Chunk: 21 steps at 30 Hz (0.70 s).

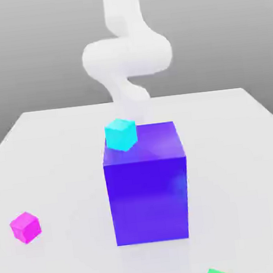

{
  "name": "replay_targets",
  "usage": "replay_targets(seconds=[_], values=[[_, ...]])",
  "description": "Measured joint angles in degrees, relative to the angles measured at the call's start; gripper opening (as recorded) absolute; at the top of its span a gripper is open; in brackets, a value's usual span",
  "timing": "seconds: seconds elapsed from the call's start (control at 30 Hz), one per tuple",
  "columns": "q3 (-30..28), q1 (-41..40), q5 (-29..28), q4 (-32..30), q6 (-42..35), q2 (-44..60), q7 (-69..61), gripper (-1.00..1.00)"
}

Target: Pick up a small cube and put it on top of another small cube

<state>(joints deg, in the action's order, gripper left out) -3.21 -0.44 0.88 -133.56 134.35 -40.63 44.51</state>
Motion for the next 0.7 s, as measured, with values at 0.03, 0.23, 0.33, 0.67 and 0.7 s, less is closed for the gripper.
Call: replay_targets(seconds=[0.03, 0.23, 0.33, 0.67, 0.7], values=[[-1.3, -0.3, 0.5, -0.8, 1.1, 2.3, -0.7, 0.00], [-8.9, -1.9, 3.4, -5.1, 7.3, 14.8, -4.4, 0.00], [-12.2, -3.2, 5.2, -7.2, 10.4, 21.0, -6.5, 0.00], [-20.8, -10.9, 11.5, -14.2, 20.5, 41.9, -13.8, 0.00], [-21.2, -11.9, 11.8, -14.9, 21.6, 43.9, -14.3, 0.00]])
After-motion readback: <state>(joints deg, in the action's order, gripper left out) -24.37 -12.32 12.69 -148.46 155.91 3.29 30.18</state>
